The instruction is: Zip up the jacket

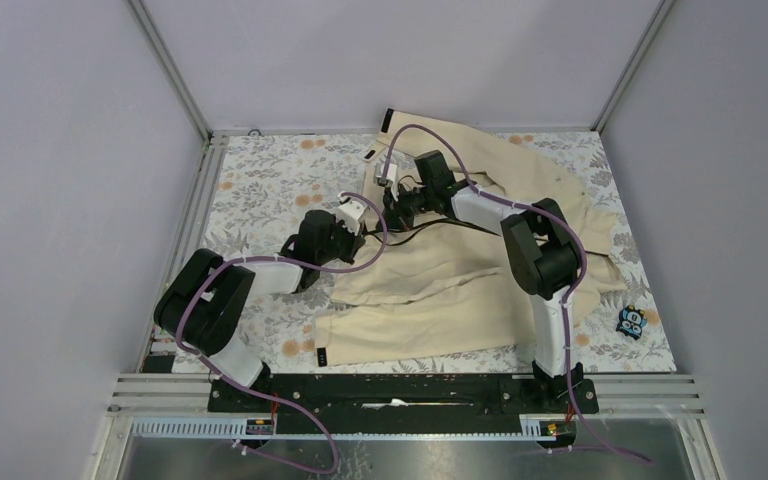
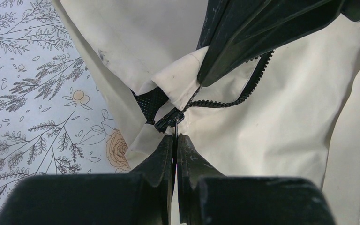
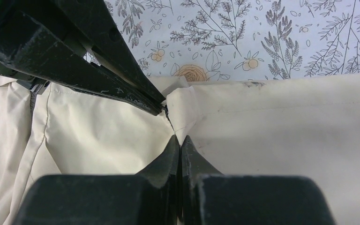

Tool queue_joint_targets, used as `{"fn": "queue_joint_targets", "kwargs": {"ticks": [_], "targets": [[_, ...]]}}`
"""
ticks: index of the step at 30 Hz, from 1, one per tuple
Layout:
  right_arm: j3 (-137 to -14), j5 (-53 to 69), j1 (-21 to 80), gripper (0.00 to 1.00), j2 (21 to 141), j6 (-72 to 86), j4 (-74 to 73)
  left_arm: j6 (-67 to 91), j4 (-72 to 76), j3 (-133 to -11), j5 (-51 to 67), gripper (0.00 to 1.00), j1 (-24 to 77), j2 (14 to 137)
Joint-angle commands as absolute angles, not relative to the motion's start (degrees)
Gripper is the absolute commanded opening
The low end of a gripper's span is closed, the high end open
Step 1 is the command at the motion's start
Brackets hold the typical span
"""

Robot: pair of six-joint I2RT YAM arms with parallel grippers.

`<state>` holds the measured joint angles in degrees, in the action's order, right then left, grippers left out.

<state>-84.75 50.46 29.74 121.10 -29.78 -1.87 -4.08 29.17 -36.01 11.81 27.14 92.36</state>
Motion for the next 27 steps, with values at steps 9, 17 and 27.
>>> {"fn": "queue_joint_targets", "kwargs": {"ticks": [9,17,27], "targets": [[-88.28,51.56,31.68,0.0,122.47,-29.7,-2.2,-5.1,31.6,-37.64,14.27,0.0,27.33,92.02],[-88.71,51.14,31.93,0.0,122.7,-28.95,-1.95,-5.27,31.47,-37.79,14.44,0.0,27.33,92.06],[-90.83,49.0,33.22,0.0,124.3,-30.48,-4.9,-6.53,28.99,-39.61,14.64,0.0,28.44,93.2]]}}
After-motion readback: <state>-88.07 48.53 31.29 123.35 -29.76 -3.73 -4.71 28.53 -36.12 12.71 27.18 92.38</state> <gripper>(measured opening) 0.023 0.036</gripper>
